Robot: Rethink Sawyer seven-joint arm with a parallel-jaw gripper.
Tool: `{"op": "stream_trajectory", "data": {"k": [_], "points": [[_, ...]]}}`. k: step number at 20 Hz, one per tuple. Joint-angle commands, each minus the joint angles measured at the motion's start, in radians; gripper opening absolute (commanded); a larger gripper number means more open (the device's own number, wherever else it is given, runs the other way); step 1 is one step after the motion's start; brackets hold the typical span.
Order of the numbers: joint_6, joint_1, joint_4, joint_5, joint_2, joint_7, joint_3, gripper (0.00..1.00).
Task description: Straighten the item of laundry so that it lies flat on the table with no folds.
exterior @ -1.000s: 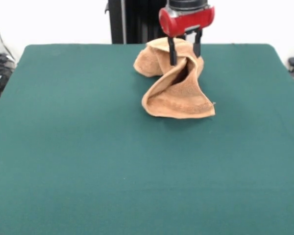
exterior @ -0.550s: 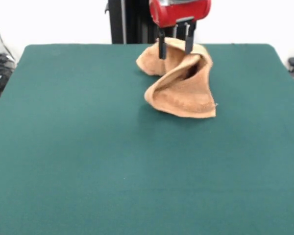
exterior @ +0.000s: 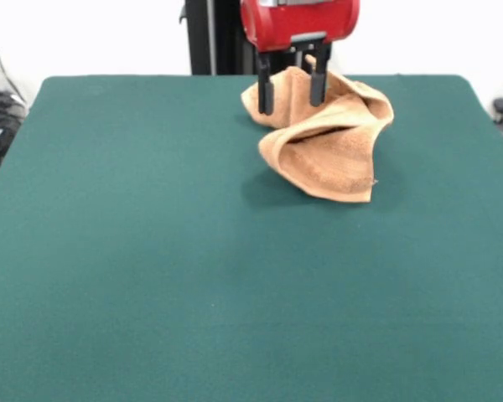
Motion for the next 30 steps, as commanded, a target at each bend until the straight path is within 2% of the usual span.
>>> {"op": "stream_trajectory", "data": {"k": [1,7,15,18,23,30], "points": [[-0.008,0.071,-0.067,-0.016,0.125,0.014,0.042,1.0],[-0.012,0.099,-0.05,-0.002,0.137,0.068,0.016,1.0],[0.037,0.118,0.073,0.062,0.126,0.174,-0.045,1.0],[0.074,0.116,0.094,0.055,0.123,0.125,-0.048,1.0],[0.067,0.092,0.137,0.05,0.146,0.068,-0.03,1.0],[0.065,0.078,0.119,0.047,0.23,0.017,0.002,1.0]]}}
